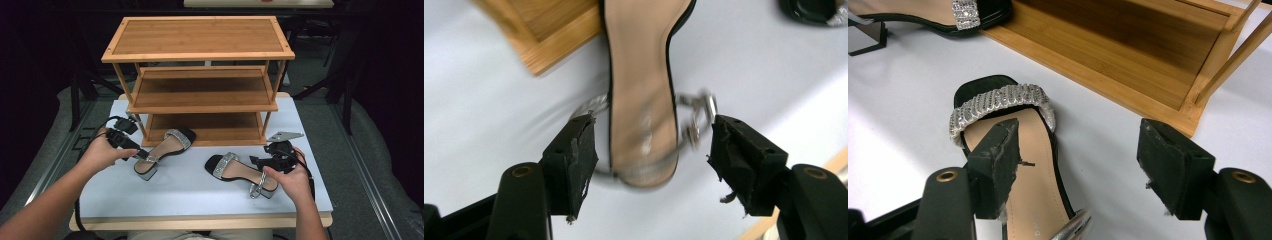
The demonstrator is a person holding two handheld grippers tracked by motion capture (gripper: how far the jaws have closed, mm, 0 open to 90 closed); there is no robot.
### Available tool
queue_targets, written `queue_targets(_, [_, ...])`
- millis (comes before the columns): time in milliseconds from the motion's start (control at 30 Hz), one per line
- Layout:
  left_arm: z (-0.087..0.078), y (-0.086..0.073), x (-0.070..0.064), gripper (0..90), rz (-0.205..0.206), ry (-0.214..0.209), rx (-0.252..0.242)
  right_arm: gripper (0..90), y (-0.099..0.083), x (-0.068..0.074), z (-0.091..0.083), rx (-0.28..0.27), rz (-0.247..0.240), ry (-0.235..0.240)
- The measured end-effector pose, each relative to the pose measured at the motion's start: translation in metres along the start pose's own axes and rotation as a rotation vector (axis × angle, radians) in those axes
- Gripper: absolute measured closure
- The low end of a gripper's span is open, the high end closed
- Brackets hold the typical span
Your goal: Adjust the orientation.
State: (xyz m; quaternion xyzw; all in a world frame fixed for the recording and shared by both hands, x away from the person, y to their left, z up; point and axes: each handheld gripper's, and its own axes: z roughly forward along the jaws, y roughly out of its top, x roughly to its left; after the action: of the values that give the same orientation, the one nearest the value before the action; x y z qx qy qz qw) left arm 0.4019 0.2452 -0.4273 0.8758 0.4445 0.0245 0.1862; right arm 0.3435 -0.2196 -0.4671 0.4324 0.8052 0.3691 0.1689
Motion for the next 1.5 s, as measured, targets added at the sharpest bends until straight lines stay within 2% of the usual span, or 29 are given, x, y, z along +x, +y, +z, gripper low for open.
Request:
queue_targets(67, [-0.005, -0.012, 0.004, 34.6, 0.003, -0.001, -0.012, 33.1, 0.0, 0.001, 0.0, 0.002, 0.001, -0.002])
queue_targets(200, [0.001, -0.03, 0.01, 34.5, 0.023, -0.004, -0.018, 33.1, 0.0, 0.001, 0.001, 0.006, -0.001, -0.001])
queue_targets(300, [0.017, -0.04, 0.012, 31.1, 0.059, -0.009, -0.016, 33.1, 0.001, 0.002, 0.001, 0.006, -0.002, -0.002])
queue_targets(467, [0.044, -0.048, 0.008, 31.5, 0.101, -0.025, 0.017, 33.1, 0.0, 0.001, 0.001, 0.009, 0.001, -0.008])
queue_targets(533, [0.057, -0.051, 0.005, 34.8, 0.115, -0.02, 0.024, 33.0, 0.0, 0.001, 0.001, 0.004, 0.002, -0.009])
queue_targets(600, [0.063, -0.052, 0.004, 44.2, 0.131, -0.006, 0.018, 33.1, -0.001, 0.001, 0.003, 0.005, 0.005, -0.008])
queue_targets(633, [0.065, -0.052, 0.003, 45.3, 0.131, 0.003, 0.013, 33.1, -0.001, 0.001, 0.004, 0.007, 0.003, -0.005])
queue_targets(800, [0.066, -0.052, -0.004, 45.1, 0.137, 0.028, 0.003, 33.1, -0.001, 0.0, 0.005, 0.014, 0.009, -0.001])
queue_targets(933, [0.072, -0.05, -0.016, 42.0, 0.168, -0.012, -0.033, 33.1, -0.001, 0.001, 0.006, 0.013, 0.001, 0.004])
queue_targets(1033, [0.08, -0.043, -0.029, 35.9, 0.201, -0.023, -0.047, 33.1, 0.0, 0.002, 0.006, 0.014, 0.0, 0.002])
queue_targets(1100, [0.087, -0.039, -0.037, 31.6, 0.217, -0.04, -0.085, 33.1, 0.0, 0.003, 0.007, 0.016, -0.004, 0.004])
queue_targets(1133, [0.09, -0.037, -0.04, 30.6, 0.22, -0.049, -0.088, 33.1, 0.0, 0.003, 0.007, 0.016, -0.005, 0.003])
queue_targets(1300, [0.098, -0.028, -0.046, 28.8, 0.197, -0.06, -0.133, 33.1, -0.001, 0.001, 0.007, 0.014, 0.0, 0.001])
queue_targets(1500, [0.099, -0.013, -0.048, 29.1, 0.155, -0.063, -0.147, 33.1, -0.001, 0.0, 0.007, 0.012, 0.001, 0.005])
